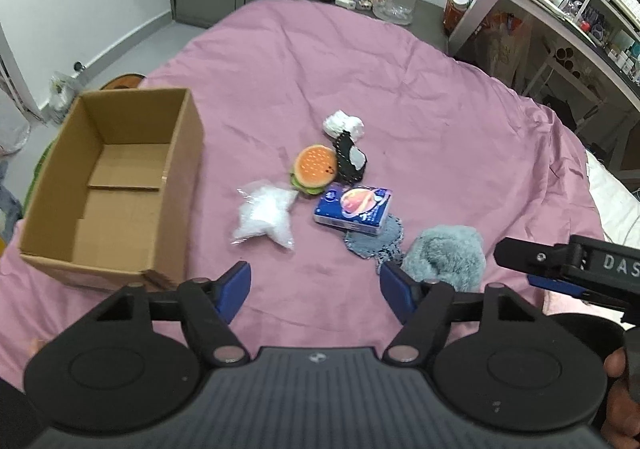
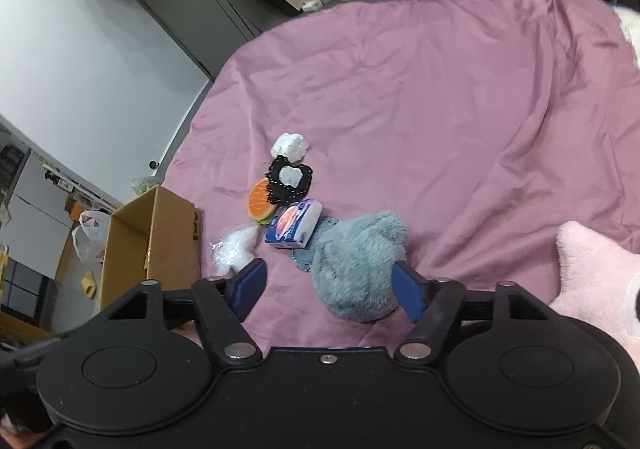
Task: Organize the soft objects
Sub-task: 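Lower the left gripper onto the grey fluffy plush ball and close it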
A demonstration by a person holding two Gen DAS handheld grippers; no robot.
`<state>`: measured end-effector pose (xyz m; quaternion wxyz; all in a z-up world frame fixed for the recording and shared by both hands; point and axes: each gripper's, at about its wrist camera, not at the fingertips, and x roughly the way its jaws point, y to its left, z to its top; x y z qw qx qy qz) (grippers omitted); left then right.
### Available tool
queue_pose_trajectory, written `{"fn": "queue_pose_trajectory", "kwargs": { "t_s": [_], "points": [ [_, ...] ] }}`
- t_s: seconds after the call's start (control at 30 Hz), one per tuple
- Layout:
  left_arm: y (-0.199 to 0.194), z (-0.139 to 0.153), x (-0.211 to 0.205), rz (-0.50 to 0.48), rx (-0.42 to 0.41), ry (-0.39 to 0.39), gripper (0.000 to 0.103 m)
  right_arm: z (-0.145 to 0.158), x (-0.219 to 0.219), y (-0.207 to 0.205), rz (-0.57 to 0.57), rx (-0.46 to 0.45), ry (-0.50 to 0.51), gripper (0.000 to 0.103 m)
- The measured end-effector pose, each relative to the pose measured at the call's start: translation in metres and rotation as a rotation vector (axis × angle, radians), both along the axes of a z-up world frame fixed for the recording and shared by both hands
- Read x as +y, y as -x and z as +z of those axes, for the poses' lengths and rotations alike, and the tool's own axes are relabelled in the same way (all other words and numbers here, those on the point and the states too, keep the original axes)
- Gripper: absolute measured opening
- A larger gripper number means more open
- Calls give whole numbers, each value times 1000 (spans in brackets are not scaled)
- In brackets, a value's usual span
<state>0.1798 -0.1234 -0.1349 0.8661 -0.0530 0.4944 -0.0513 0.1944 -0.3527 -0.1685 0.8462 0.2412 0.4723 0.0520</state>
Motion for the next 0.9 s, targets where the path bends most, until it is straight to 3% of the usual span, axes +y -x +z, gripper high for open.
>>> {"fn": "queue_pose_trajectory", "kwargs": {
  "t_s": [0.27,0.53,0.67,0.9],
  "points": [
    [-28,-24,-22,-37,63,70,64,-26,-21,-26,-62,81,-13,60],
    [-47,-56,-56,-97,139,103,64,-55,-40,-39,-113,176,-111,60],
    [-52,-72,-66,-112,167,107,57,-63,-36,-46,-103,204,-131,60],
    [-58,-94,-70,-115,231,176,57,-81,-29,-52,-166,254,-168,60]
  ]
}}
